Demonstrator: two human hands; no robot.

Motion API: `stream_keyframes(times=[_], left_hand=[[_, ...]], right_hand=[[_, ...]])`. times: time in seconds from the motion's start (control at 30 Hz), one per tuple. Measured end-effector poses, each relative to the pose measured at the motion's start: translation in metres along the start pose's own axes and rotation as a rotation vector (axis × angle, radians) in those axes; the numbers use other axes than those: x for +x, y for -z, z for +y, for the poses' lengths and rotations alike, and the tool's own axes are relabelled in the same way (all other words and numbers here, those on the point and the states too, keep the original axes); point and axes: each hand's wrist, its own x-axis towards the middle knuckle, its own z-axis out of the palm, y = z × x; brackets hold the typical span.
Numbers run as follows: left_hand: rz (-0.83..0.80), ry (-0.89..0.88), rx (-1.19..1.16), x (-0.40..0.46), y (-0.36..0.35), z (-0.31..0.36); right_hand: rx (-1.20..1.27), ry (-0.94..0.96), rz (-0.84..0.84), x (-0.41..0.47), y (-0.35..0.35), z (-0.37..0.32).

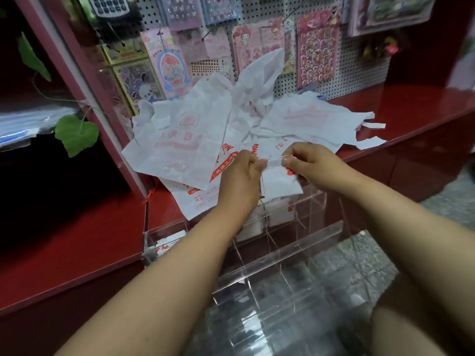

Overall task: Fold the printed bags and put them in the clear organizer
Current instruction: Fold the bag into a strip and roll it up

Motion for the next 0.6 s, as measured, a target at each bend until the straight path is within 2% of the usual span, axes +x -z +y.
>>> stream_keyframes(times=[0.2, 0.43, 0.53, 0.6], left_hand=[[-0.055, -0.089, 0.173, 0.043, -0.039, 0.007], [-0.091, -0.047, 0.176, 0.058, -0.075, -0.013], [-0.127, 0.017, 0.144, 0.058, -0.083, -0.018], [-0.213, 0.075, 0.174, 0.056, -0.087, -0.022]], right_hand=[[-0.160, 0.007, 0.143, 0.025, 0.026, 0.041], [-0.301, 0.011, 0.182, 0.036, 0.031, 0.078], [-0.337, -0.009, 0.131, 0.038, 0.031, 0.085], [-0.348, -0.077, 0.011, 0.038, 0.029, 0.091]])
